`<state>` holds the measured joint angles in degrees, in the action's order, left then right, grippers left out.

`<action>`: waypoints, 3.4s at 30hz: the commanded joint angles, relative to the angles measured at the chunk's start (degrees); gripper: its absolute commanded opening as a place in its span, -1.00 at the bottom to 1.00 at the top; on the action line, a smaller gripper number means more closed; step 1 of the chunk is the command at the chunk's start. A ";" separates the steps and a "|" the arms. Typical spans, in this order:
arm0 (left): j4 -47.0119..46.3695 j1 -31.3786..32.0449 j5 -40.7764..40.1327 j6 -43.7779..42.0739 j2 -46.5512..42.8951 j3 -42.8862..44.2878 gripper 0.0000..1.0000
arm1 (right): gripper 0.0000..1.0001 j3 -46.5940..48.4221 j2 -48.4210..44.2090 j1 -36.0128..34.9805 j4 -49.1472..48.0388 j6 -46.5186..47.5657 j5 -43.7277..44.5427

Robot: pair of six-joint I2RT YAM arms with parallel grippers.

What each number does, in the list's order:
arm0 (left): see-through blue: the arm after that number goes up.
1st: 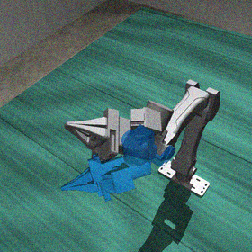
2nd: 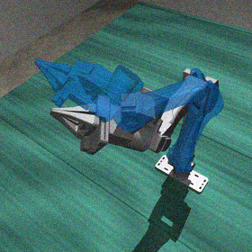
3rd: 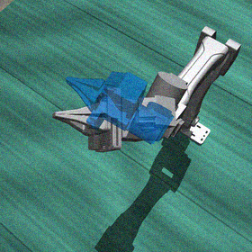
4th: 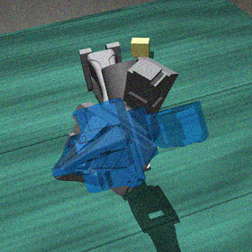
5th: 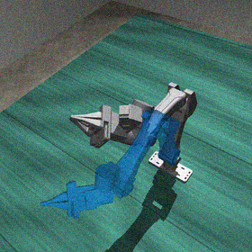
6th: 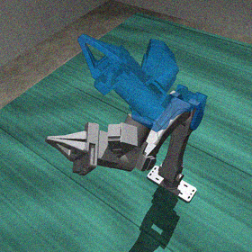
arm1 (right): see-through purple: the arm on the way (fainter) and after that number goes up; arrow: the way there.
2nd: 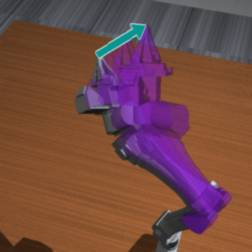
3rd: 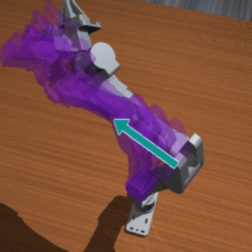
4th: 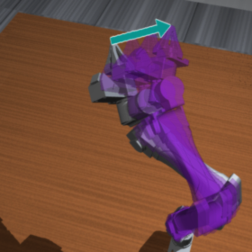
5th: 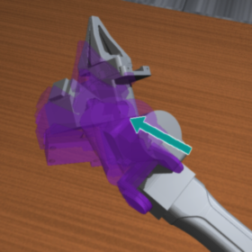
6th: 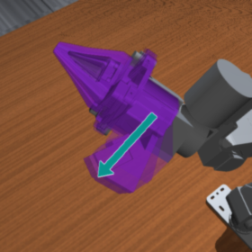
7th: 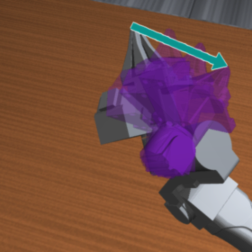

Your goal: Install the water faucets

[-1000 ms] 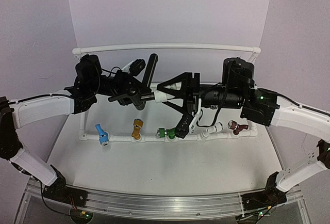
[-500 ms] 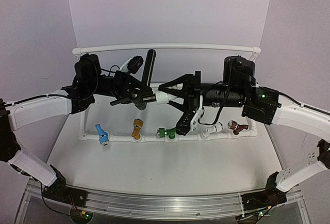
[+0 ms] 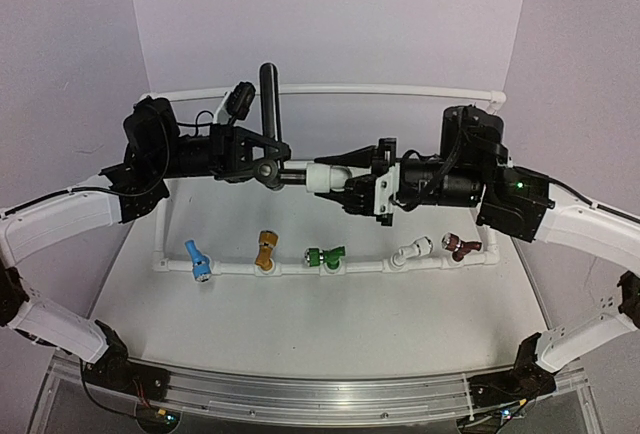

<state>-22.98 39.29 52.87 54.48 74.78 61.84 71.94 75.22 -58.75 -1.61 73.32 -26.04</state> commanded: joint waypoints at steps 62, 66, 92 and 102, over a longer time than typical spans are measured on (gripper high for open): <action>-26.50 -4.04 2.77 31.45 6.90 -3.44 -0.99 | 0.89 0.15 -4.66 3.78 4.29 13.02 6.47; -27.61 -3.87 2.91 32.42 7.77 -3.78 -1.00 | 0.77 -0.52 -3.47 2.83 0.44 15.52 6.84; -10.82 -3.34 5.56 14.20 4.56 -2.20 -0.99 | -0.11 12.04 2.93 1.62 5.06 -7.17 11.17; -9.54 -3.28 6.51 14.08 3.53 -1.90 -1.00 | -0.04 12.91 3.38 1.66 6.84 -8.15 11.77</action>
<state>-28.95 35.86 58.25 68.78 81.62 56.13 82.83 78.17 -56.93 4.56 67.88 -14.75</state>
